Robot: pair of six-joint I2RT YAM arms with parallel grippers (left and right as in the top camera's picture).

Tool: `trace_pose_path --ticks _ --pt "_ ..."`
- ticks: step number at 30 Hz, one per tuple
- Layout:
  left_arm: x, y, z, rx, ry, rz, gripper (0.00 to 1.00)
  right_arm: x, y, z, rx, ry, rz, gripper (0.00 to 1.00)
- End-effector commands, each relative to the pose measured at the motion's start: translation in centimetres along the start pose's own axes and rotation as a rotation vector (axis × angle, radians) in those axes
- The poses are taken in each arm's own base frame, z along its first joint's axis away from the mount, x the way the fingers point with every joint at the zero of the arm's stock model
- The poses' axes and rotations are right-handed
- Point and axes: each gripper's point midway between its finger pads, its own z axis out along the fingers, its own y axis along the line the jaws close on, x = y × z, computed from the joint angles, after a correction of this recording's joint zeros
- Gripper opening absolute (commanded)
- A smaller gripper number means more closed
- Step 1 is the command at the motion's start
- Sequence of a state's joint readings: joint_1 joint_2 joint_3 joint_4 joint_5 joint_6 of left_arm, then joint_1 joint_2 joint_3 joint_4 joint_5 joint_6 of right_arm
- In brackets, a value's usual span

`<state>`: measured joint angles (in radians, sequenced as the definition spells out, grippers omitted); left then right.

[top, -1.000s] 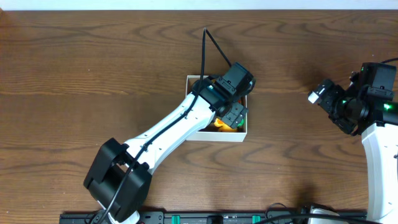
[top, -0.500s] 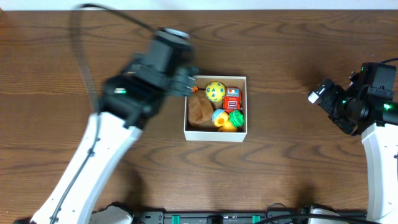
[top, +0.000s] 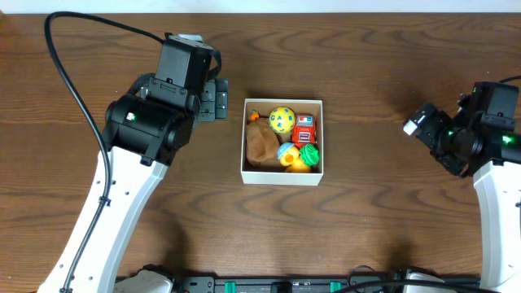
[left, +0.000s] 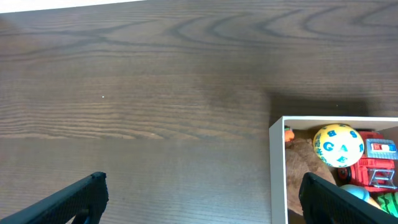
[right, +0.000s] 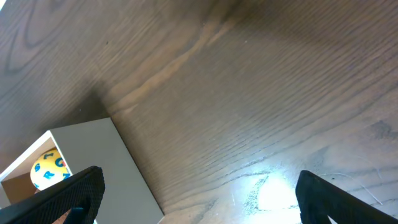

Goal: Pack container

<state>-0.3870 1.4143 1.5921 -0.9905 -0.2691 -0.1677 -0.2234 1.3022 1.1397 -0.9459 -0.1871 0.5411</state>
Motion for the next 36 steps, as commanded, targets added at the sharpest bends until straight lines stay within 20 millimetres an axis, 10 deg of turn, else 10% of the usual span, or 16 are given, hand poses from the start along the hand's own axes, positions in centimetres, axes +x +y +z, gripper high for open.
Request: trace_pose_path --ticks 1,14,20,36 --pt "-0.1 0.4 0.1 -0.017 0.001 0.021 0.98 -0.3 -0.1 -0.1 -0.003 -0.005 0.015 0.99" --pt "-0.3 5.1 -4.5 0.038 -0.216 -0.061 0.98 -0.3 -0.1 -0.1 -0.003 -0.005 0.015 0.99" --pt "3.3 8.9 -5.2 0.019 -0.306 -0.149 0.98 -0.3 -0.1 -0.1 -0.003 -0.005 0.015 0.99" --pt "15.1 8.3 -0.9 -0.001 -0.472 -0.101 0.98 -0.3 -0.1 -0.1 -0.003 -0.005 0.015 0.99"
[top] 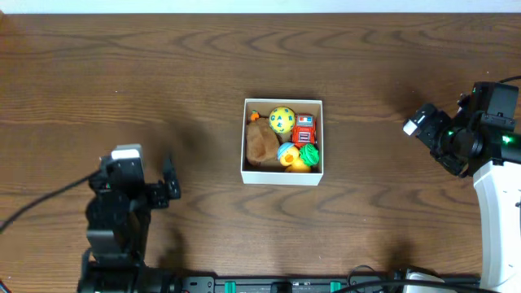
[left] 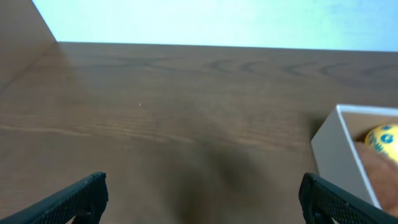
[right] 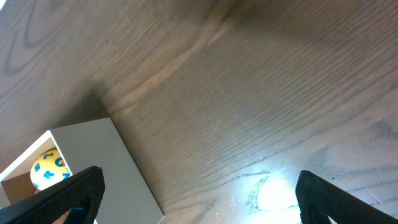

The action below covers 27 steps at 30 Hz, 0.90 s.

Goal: Pack container

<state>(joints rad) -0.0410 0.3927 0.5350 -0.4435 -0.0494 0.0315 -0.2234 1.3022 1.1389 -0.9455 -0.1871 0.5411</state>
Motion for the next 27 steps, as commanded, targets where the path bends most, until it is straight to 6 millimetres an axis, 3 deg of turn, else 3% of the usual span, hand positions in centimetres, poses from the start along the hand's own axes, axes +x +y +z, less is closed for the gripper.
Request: trace_pose_path --ticks 1,7,11,27 --pt "1.8 0.0 0.0 0.009 -0.025 0.012 0.98 -0.3 -0.1 -0.2 -0.003 -0.005 0.015 0.99" --pt "5.9 0.0 0.7 0.009 -0.021 0.012 0.98 -0.3 -0.1 -0.2 -0.003 -0.005 0.015 0.99" --pt "7.5 0.0 1.2 0.009 -0.01 0.013 0.98 -0.3 -0.1 -0.2 -0.003 -0.005 0.015 0.99" --pt "10.1 0.0 2.3 0.009 -0.012 0.014 0.98 -0.3 -0.1 -0.2 -0.003 -0.005 0.015 0.99"
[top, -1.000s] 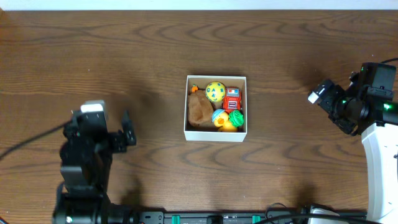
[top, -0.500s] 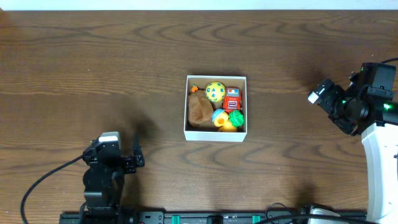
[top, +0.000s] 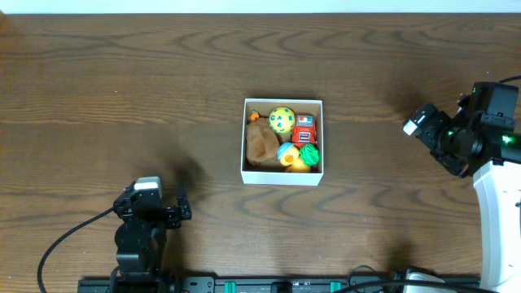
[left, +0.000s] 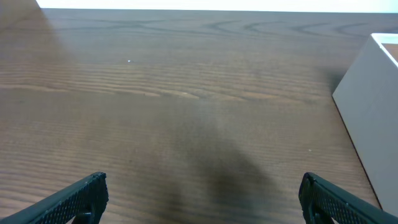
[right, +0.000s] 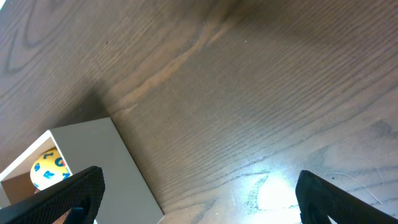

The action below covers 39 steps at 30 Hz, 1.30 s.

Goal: Pack container

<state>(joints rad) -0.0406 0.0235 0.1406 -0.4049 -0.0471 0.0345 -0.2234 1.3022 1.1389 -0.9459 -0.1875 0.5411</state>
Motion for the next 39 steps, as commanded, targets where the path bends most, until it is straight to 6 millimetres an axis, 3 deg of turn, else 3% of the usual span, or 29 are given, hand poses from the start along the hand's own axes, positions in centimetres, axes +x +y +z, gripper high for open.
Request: trace_pose_path --ticks 1,32,35,39 --pt "0.6 -0.1 0.2 0.006 0.006 0.012 0.98 -0.3 -0.1 -0.2 -0.003 -0.006 0.015 0.99" --pt "0.9 -0.1 0.4 0.006 0.019 0.014 0.98 -0.1 -0.3 -0.2 0.008 -0.001 0.005 0.99" --pt "0.9 -0.1 0.4 0.006 0.019 0.014 0.98 -0.5 -1.0 -0.6 0.047 -0.036 -0.073 0.99" --pt "0.9 -0.1 0.4 0.006 0.019 0.014 0.98 -0.7 1.1 -2.1 -0.008 -0.115 -0.323 0.99"
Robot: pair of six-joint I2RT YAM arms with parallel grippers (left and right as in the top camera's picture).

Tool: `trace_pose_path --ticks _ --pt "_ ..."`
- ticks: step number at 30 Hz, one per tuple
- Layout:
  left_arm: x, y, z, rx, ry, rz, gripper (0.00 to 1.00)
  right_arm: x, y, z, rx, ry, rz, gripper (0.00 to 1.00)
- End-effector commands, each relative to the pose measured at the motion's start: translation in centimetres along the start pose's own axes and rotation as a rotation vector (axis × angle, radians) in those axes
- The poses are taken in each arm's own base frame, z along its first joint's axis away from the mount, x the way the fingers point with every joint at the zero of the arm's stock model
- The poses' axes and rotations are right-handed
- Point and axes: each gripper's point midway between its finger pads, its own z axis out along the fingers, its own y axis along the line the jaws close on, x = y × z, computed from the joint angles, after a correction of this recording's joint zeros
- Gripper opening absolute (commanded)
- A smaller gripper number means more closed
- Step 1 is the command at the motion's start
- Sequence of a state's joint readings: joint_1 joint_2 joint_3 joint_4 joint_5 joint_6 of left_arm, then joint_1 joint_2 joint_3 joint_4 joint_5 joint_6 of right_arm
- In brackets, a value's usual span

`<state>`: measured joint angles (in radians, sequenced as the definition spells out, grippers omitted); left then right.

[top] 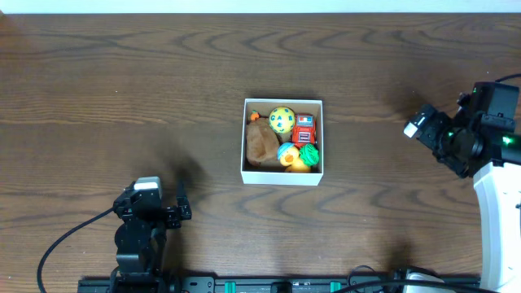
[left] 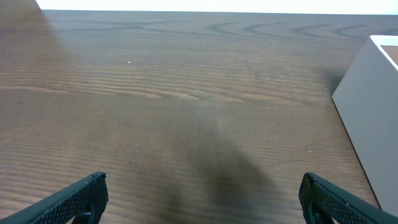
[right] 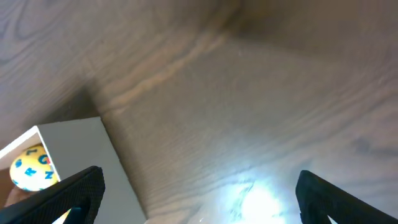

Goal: Pack container

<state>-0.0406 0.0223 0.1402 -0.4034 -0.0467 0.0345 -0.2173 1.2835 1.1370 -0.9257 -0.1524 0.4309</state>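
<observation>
A white box stands mid-table holding a yellow ball, a red toy, a brown plush, a green toy and a yellow-and-blue toy. My left gripper sits folded back at the front left, open and empty, with the box wall at its right. At the far right, my right gripper is open and empty, facing the box and the ball.
Dark wooden table all around the box. A black cable runs from the left arm's base along the front edge. A bright glare spot lies on the wood under the right gripper.
The right wrist view has shifted a little and blurred, so the right gripper has moved slightly. The left arm and the box with its toys are unchanged.
My left gripper was open just beside the box's left wall. Then the arm stood pulled back toward the front left, then folded low at the front edge, where it stays. The right arm kept to the far right, open, with a slight shift now.
</observation>
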Motion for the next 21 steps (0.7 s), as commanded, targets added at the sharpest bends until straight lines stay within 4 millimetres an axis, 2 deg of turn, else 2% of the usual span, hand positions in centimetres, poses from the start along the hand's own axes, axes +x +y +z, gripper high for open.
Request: trace_pose_path --ticks 1,6,9,13,21 --pt "0.9 -0.1 0.4 0.006 0.021 0.014 0.98 -0.3 1.7 -2.1 -0.036 -0.095 -0.268 0.99" --pt "0.9 -0.1 0.4 0.005 0.021 0.014 0.98 0.5 5.3 -4.7 -0.124 -0.245 -0.604 0.99" --pt "0.9 -0.1 0.4 0.006 0.021 0.014 0.98 1.5 6.2 -5.7 -0.16 -0.327 -0.713 0.99" --pt "0.9 -0.1 0.4 0.005 0.021 0.014 0.98 2.9 5.4 -5.6 -0.186 -0.417 -0.729 0.99" --pt "0.9 -0.1 0.4 0.005 0.021 0.014 0.98 8.2 1.6 -2.1 -0.206 -0.491 -0.731 0.99"
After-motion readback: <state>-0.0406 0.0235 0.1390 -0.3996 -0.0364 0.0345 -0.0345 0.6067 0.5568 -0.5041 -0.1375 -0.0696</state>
